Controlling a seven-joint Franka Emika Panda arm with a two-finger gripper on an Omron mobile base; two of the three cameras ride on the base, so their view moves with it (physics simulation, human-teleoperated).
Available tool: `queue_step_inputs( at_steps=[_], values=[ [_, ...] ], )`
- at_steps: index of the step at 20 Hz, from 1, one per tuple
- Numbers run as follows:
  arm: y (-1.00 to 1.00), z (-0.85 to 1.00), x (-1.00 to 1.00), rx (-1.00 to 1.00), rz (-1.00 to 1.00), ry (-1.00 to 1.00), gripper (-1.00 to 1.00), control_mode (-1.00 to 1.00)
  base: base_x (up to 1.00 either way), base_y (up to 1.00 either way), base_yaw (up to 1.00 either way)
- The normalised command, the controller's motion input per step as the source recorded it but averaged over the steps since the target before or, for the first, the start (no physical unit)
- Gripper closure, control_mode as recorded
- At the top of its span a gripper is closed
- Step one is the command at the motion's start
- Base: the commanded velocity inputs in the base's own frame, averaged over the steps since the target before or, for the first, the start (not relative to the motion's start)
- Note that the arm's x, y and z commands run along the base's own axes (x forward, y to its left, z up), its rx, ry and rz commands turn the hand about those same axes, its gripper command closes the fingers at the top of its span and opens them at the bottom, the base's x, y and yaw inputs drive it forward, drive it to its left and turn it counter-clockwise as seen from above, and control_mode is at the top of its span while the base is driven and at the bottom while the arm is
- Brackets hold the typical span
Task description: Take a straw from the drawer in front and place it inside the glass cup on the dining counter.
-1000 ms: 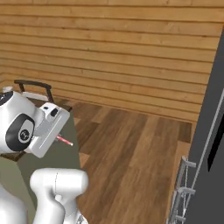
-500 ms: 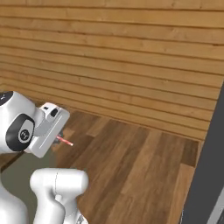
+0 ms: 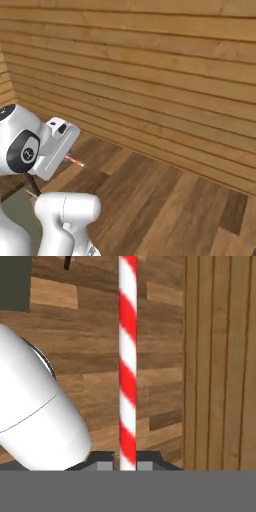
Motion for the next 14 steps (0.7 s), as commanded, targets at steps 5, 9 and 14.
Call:
queue_step_inputs(
  at_steps=[5,9,14],
  values=[
    [0.0,0.0,0.0,0.0,0.0,0.0,1.0,1.0,1.0,0.0,0.49],
    [0.0,0.0,0.0,0.0,0.0,0.0,1.0,1.0,0.95,0.0,0.57],
    [0.0,0.0,0.0,0.0,0.0,0.0,1.0,1.0,0.73,0.0,0.63]
  ],
)
